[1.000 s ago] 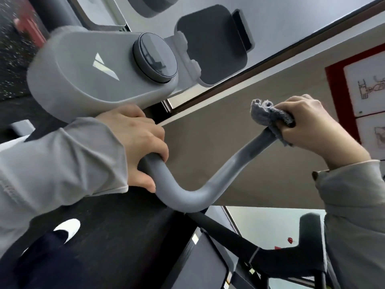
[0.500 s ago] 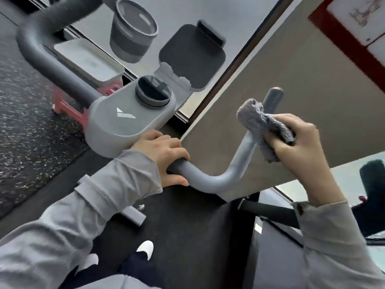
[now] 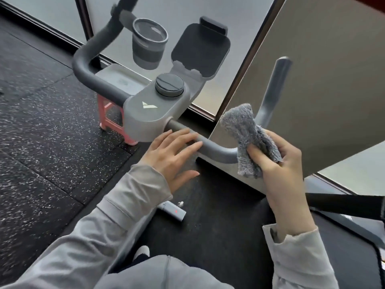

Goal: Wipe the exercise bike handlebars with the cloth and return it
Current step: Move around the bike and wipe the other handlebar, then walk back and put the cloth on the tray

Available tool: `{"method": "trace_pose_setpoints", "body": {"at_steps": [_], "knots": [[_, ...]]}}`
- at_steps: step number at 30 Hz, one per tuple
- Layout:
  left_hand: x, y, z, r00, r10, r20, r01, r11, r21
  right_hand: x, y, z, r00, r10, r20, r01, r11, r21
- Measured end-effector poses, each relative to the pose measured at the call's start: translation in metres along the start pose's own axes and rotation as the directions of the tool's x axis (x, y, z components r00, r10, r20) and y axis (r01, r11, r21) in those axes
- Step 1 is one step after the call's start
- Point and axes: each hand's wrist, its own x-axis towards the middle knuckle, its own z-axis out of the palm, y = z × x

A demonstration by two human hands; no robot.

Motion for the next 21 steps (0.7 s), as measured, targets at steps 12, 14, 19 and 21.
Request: {"method": "trace_pose_setpoints", "body": {"at_steps": [12,14,19,21], "knots": [[-0.102,0.091,0.053,0.854,-0.47,0.224,0.429,0.879,0.21,-0.055,0.054,-0.06,0.941,-0.033,0.337,-0.036,0.98,0.196],[-0.124,0.105,0.076,0.775,-0.572,0.267,0.55,0.82,0.16,-0.065,0.062,-0.067,0.921,-0.039,0.387,-0.044,0.978,0.202],[-0.202,0.131,0.127,0.411,-0.808,0.423,0.782,0.551,0.291,-0.089,0.07,-0.07,0.853,-0.049,0.52,-0.067,0.977,0.201],[-0.243,0.148,0.14,0.291,-0.838,0.461,0.837,0.456,0.302,-0.102,0.069,-0.064,0.822,-0.051,0.567,-0.085,0.974,0.212]]}}
